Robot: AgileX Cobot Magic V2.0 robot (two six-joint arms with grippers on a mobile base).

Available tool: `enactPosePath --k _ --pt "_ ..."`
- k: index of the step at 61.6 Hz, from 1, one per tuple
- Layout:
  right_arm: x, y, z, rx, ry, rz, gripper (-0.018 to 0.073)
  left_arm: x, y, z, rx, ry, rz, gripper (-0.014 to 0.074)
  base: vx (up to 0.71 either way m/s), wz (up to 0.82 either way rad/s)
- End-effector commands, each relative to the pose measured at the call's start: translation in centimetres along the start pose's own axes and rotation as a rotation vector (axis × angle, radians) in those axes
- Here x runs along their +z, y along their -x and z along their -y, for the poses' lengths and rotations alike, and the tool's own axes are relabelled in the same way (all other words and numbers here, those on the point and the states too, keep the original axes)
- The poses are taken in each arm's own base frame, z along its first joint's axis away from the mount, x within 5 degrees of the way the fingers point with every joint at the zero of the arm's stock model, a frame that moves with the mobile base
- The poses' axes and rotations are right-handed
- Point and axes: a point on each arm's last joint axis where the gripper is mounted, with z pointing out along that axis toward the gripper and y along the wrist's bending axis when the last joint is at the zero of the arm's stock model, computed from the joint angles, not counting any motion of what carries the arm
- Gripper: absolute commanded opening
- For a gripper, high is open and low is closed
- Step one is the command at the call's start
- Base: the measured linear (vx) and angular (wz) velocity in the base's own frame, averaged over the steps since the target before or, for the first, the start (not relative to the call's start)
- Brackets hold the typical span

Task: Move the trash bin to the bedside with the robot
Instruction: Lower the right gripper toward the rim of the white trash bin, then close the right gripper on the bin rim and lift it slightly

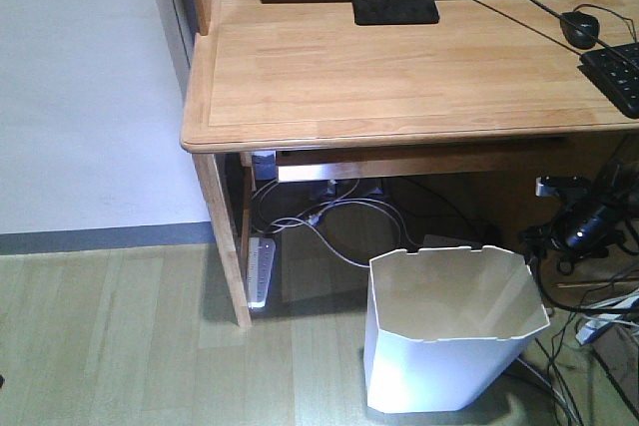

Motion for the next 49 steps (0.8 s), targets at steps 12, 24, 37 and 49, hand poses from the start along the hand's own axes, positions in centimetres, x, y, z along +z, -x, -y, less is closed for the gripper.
enactPosePath --k 12,24,37,49 --pt "2.3 2.0 1.2 -0.04 -0.02 0.019 0.0552 0.2 -0.2 0.0 -0.016 -0.01 0.056 -0.0006 0.0 0.0" --pt "5.3 1.8 1.5 -0.055 -0.017 -0.012 0.0552 0.2 -0.2 0.0 -0.016 -0.01 0.056 -0.0006 0.0 0.0" --pt "8.2 1.4 1.5 -0.058 -0.011 -0.031 0.0552 0.2 -0.2 0.0 -0.016 -0.01 0.056 -0.0006 0.0 0.0" --pt "9.7 1.6 1.7 -0.057 -0.014 -0.019 0.0472 0.2 -0.2 0.0 -0.016 -0.01 0.056 -0.0006 0.0 0.0"
